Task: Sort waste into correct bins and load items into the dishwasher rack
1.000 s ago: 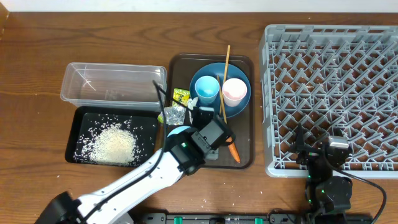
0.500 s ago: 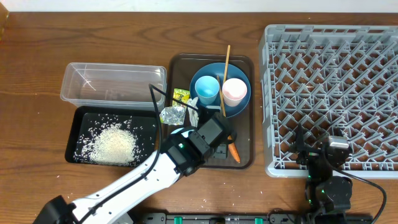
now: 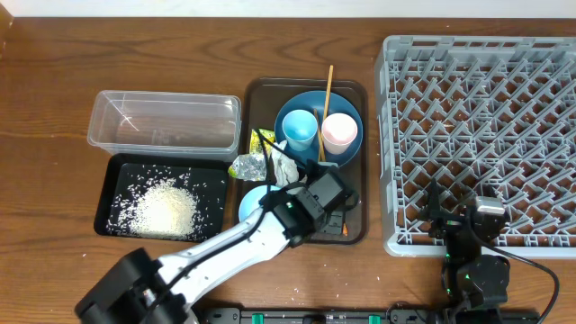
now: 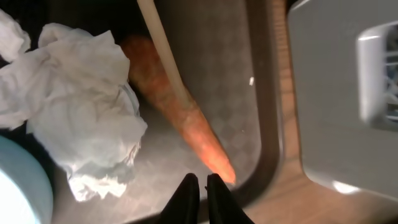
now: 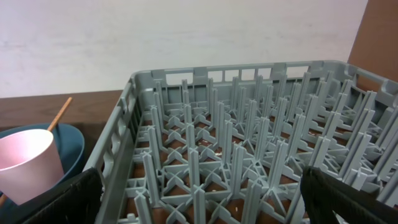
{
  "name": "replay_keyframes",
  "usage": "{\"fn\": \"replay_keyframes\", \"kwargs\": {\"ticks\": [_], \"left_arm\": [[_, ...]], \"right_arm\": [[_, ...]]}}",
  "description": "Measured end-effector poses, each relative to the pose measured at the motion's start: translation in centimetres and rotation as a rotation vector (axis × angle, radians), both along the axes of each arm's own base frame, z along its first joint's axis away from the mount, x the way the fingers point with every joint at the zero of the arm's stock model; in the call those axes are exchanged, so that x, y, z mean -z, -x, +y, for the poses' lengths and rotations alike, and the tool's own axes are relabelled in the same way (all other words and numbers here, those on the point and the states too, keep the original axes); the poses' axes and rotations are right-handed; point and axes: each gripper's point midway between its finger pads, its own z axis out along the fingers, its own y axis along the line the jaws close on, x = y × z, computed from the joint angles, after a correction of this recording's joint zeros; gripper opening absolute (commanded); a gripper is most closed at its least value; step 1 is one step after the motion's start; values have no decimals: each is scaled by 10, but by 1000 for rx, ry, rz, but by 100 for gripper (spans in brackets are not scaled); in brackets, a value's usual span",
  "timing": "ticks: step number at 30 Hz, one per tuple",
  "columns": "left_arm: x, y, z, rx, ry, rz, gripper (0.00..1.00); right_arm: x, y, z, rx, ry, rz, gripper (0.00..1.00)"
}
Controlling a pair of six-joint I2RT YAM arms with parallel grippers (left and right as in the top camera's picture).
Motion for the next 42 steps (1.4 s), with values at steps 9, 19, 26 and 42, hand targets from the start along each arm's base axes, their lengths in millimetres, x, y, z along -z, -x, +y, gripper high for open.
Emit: {"fn": "replay_keyframes", "kwargs": {"ticks": [9, 19, 26, 42], "left_arm": [[6, -20, 13, -60, -81, -93, 10], [-6, -37, 1, -84, -27, -178, 11], [-13, -44, -7, -89, 14, -206, 15], [-32, -42, -5, -81, 40, -233, 6]], "right_arm": [[0, 0, 0, 0, 0, 0, 99], [0, 0, 0, 0, 0, 0, 99], [0, 0, 0, 0, 0, 0, 99], [0, 0, 0, 0, 0, 0, 99]]}}
